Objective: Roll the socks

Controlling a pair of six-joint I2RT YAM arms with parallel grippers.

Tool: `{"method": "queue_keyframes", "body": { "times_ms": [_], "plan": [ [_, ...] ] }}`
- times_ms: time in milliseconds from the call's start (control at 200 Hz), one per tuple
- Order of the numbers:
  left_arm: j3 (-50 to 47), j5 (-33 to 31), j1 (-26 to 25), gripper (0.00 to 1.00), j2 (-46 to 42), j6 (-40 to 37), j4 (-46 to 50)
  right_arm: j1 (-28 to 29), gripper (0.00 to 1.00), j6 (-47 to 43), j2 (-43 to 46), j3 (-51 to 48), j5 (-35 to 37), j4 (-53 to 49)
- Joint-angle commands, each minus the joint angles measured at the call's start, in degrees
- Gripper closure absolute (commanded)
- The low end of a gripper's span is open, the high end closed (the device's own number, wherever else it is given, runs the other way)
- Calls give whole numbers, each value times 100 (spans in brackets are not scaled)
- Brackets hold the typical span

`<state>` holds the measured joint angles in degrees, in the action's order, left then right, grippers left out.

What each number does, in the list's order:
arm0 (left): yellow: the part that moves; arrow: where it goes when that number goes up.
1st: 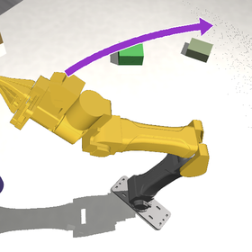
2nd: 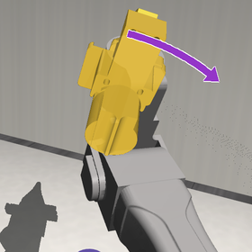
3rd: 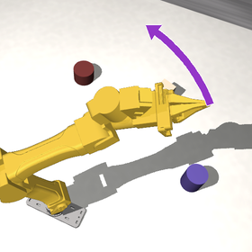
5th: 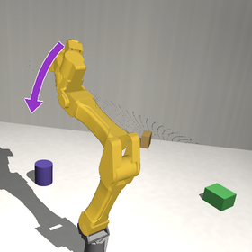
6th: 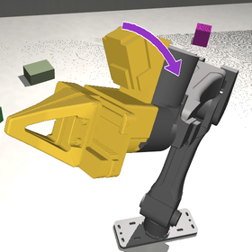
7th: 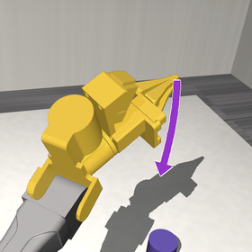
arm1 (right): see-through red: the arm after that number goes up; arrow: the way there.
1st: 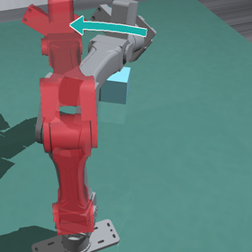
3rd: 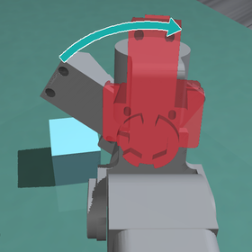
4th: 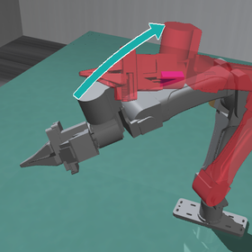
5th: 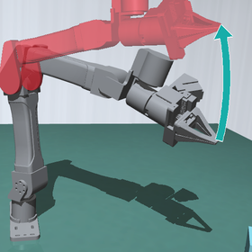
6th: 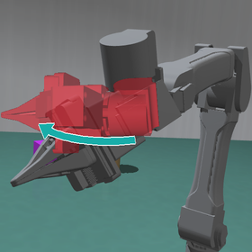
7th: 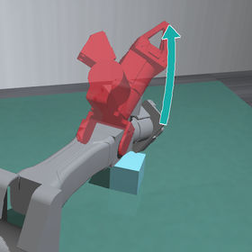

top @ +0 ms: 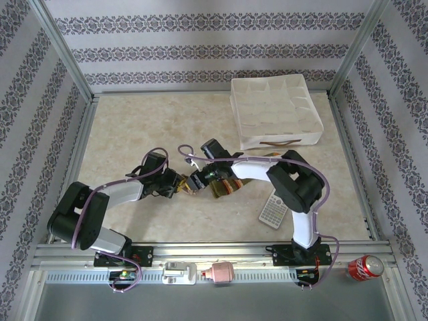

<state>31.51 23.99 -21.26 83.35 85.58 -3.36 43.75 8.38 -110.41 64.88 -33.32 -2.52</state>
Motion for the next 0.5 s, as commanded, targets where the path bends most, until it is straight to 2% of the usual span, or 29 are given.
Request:
{"method": "queue_keyframes", "body": {
  "times_ms": [0,60,165,235,300,400,495],
  "plan": [
    [-38,-123,-48,99,-201,168,268,10,60,1068,852,-61,1480,-696],
    [224,-152,-46,100,-429,257,479,-132,56,1844,1292,97,1676,-1141],
    [716,-25,-45,100,-548,515,513,-390,57,3385,2121,-115,1686,-1238],
    [1005,122,-44,100,-437,736,438,-473,46,4526,2666,-478,1944,-1078],
    [1228,251,-45,100,-269,956,253,-539,40,5488,3053,-832,2031,-700],
    [1656,393,-47,100,6,1171,203,-547,37,6382,3263,-840,2172,-583],
    [2133,597,-48,100,291,1291,243,-599,31,7059,3114,-526,1876,-685]
  ]
}}
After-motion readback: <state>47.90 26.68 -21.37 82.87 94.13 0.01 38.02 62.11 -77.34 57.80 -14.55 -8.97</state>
